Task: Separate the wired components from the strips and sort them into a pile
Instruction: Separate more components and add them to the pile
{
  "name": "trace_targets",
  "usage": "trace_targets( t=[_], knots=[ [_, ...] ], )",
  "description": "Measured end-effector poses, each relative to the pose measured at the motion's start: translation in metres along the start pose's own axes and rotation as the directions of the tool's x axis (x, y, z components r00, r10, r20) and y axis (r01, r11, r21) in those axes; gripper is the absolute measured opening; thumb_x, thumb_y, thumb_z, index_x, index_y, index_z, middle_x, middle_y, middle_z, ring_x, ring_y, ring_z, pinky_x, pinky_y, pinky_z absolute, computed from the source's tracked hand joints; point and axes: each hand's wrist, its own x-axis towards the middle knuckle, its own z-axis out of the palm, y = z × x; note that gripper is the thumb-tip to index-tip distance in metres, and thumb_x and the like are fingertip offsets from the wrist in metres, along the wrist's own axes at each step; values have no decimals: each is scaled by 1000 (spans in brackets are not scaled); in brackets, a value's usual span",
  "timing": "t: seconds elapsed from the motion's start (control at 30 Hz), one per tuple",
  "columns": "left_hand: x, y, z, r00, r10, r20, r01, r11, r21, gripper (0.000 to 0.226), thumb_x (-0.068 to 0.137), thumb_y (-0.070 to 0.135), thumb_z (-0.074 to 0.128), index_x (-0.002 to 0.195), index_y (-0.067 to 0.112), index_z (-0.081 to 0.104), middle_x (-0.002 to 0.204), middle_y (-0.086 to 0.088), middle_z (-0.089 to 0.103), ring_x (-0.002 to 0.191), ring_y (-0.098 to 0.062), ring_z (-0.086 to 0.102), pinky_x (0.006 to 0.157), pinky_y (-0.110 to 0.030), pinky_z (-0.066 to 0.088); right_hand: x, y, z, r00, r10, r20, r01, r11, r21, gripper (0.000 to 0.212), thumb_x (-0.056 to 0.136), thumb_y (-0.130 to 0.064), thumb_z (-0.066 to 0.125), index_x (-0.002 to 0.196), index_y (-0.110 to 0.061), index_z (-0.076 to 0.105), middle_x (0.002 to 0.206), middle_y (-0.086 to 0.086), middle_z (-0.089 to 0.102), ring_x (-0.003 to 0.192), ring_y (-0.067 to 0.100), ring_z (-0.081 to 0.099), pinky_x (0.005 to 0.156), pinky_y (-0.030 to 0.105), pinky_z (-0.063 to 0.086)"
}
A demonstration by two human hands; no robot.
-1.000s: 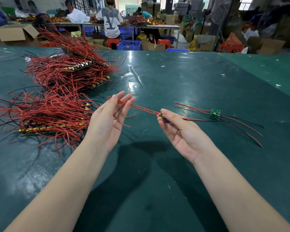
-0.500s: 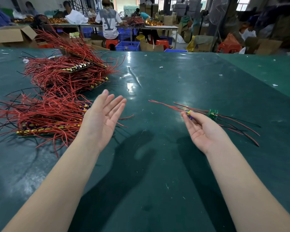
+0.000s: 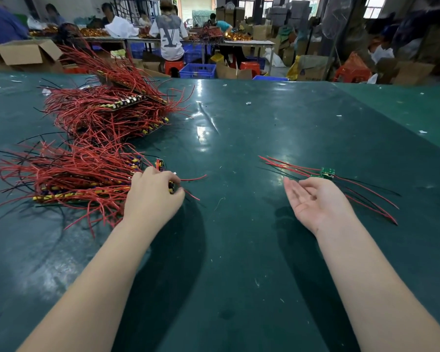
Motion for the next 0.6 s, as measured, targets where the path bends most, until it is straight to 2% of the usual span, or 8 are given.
trace_targets(
  t=[0.1, 0.17, 0.27, 0.33, 0.4, 0.5, 0.6],
  knots=[
    [0, 0, 2, 999, 27, -27, -26, 998, 53, 27, 90, 27, 54, 115, 22, 66, 118, -12, 56, 111, -34, 47, 98, -36, 28, -4, 6, 2, 996, 47, 75, -46, 999, -11, 17, 93, 7, 42, 107, 5, 52, 101, 18, 60, 83, 24, 66, 61, 28, 60],
    [0, 0, -1, 997, 55, -60, -54, 998, 24, 29, 87, 15, 55, 114, 18, 67, 114, -11, 62, 107, -33, 52, 96, -34, 30, -6, 9, 4, 991, 73, 113, -70, 997, -28, 18, 93, 6, 42, 105, 4, 56, 97, 16, 64, 78, 22, 69, 63, 27, 60],
    [-2, 4, -6, 997, 63, -42, -69, 981, -179, 35, 79, 2, 55, 108, 15, 71, 91, 3, 71, 95, -22, 63, 93, -29, 44, -11, 12, 7, 982, 104, 158, -91, 992, -87, 19, 92, 5, 44, 97, 0, 62, 83, 11, 71, 65, 18, 72, 61, 26, 60],
    [-7, 11, -8, 991, 134, 29, -122, 955, -271, 35, 77, 0, 58, 103, 19, 72, 79, 11, 69, 86, -12, 66, 89, -22, 47, -14, 15, 9, 972, 131, 196, -100, 982, -161, 20, 93, 2, 45, 95, -3, 64, 75, 6, 74, 63, 16, 72, 57, 24, 58],
    [-12, 17, -7, 970, 228, 80, -189, 923, -336, 37, 75, -2, 59, 99, 22, 73, 77, 14, 69, 78, -5, 67, 78, -9, 47, -16, 17, 10, 961, 153, 228, -100, 969, -228, 19, 92, -1, 48, 95, -5, 66, 76, 4, 74, 64, 15, 72, 56, 23, 57],
    [-16, 22, -10, 949, 287, 133, -205, 878, -432, 41, 74, -7, 58, 93, 27, 70, 82, 13, 70, 70, 1, 67, 62, -3, 44, -18, 19, 11, 952, 149, 266, -59, 946, -320, 18, 92, -3, 50, 95, -7, 67, 79, 3, 75, 64, 13, 71, 55, 22, 56],
    [-17, 22, -15, 934, 302, 193, -170, 846, -505, 42, 74, -9, 61, 92, 28, 69, 87, 8, 70, 67, 0, 69, 57, -11, 49, -19, 25, 12, 956, 82, 282, 87, 838, -539, 18, 92, -4, 52, 95, -11, 69, 87, 4, 75, 63, 12, 70, 53, 20, 53]
  ],
)
